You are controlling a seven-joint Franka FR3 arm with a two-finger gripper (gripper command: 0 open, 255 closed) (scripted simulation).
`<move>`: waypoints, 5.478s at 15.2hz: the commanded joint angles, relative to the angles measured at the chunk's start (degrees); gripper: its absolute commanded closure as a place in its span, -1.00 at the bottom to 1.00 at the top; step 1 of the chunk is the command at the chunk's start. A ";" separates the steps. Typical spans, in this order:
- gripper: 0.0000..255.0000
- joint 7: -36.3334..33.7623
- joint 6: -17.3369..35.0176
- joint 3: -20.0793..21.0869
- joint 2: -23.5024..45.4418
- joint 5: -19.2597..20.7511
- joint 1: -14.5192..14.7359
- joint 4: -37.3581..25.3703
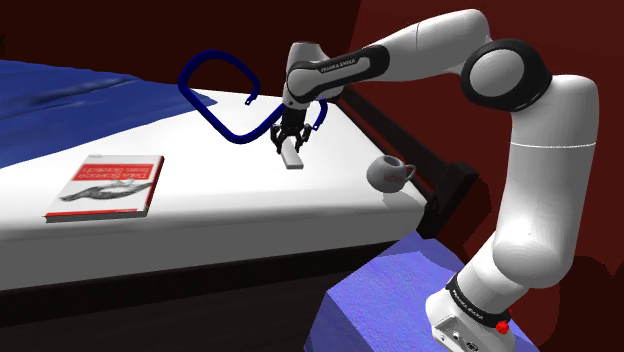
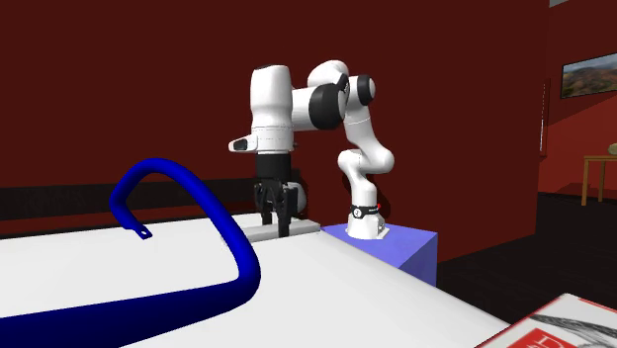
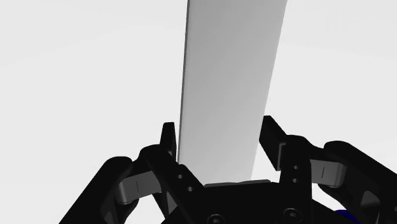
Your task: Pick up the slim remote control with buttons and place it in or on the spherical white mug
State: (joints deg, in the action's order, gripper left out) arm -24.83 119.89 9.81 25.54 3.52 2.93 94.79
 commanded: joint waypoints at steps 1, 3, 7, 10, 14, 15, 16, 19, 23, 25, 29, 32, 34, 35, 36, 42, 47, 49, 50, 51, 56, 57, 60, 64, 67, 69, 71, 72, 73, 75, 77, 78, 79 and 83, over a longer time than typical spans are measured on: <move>1.00 0.11 -1.44 0.05 -0.63 -0.13 -0.06 -0.82; 1.00 0.16 -2.74 0.11 -1.18 -0.24 -0.08 -1.58; 1.00 0.25 -5.39 0.21 -2.16 -0.45 -0.11 -3.26; 1.00 0.31 -7.43 0.27 -2.78 -0.58 -0.12 -4.69; 1.00 0.37 -10.21 0.34 -3.45 -0.72 -0.11 -6.81; 1.00 0.38 -10.92 0.35 -3.59 -0.75 -0.10 -7.39; 1.00 0.40 -11.63 0.37 -3.71 -0.77 -0.09 -7.98; 1.00 0.42 -13.81 0.41 -4.00 -0.84 -0.06 -9.87; 1.00 0.44 -16.80 0.46 -4.21 -0.89 0.01 -12.66; 1.00 0.44 -18.33 0.48 -4.22 -0.91 0.06 -14.18; 1.00 2.00 -17.42 0.24 -9.07 -1.80 -1.39 -8.48; 1.00 4.61 -15.01 -0.40 -15.74 -3.07 -3.37 0.54; 1.00 6.47 -13.81 -1.02 -19.88 -3.82 -4.51 5.85; 1.00 7.43 -13.32 -1.38 -21.87 -4.16 -5.03 8.33; 1.00 8.41 -12.89 -1.78 -23.83 -4.47 -5.53 10.71; 1.00 14.47 -11.49 -4.81 -34.85 -5.56 -8.13 23.19; 1.00 19.63 -11.62 -8.01 -43.25 -5.25 -10.17 31.60; 1.00 21.71 -11.94 -9.45 -46.43 -4.78 -11.02 34.50; 1.00 22.76 -12.15 -10.20 -47.98 -4.48 -11.47 35.86; 1.00 23.81 -12.40 -10.96 -49.50 -4.14 -11.94 37.15; 1.00 28.33 -12.93 -14.37 -55.43 -2.20 -14.15 42.57; 1.00 28.34 -12.13 -14.39 -55.33 -2.19 -14.15 43.27; 1.00 28.37 -9.71 -14.47 -54.94 -2.16 -14.17 45.29; 1.00 28.43 -6.43 -14.58 -54.21 -2.12 -14.19 47.85; 1.00 28.48 -3.91 -14.67 -53.50 -2.11 -14.19 49.65; 1.00 28.52 -2.21 -14.73 -52.94 -2.10 -14.20 50.80; 1.00 28.52 -1.93 -14.74 -52.85 -2.10 -14.20 50.99; 1.00 28.52 -1.93 -14.74 -52.85 -2.10 -14.20 50.99; 1.00 28.52 -1.93 -14.74 -52.85 -2.10 -14.20 50.98; 1.00 28.52 -1.93 -14.73 -52.85 -2.10 -14.20 50.98; 1.00 28.52 -1.93 -14.73 -52.85 -2.10 -14.20 50.98; -1.00 28.50 -1.94 -14.71 -52.88 -2.11 -14.19 51.01; -1.00 28.55 -2.00 -14.75 -52.90 -2.08 -14.22 50.98; -1.00 28.52 -1.93 -14.73 -52.85 -2.10 -14.20 50.98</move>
State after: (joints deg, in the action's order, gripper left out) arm 3.71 117.92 -4.93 -27.35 1.43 -11.28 145.77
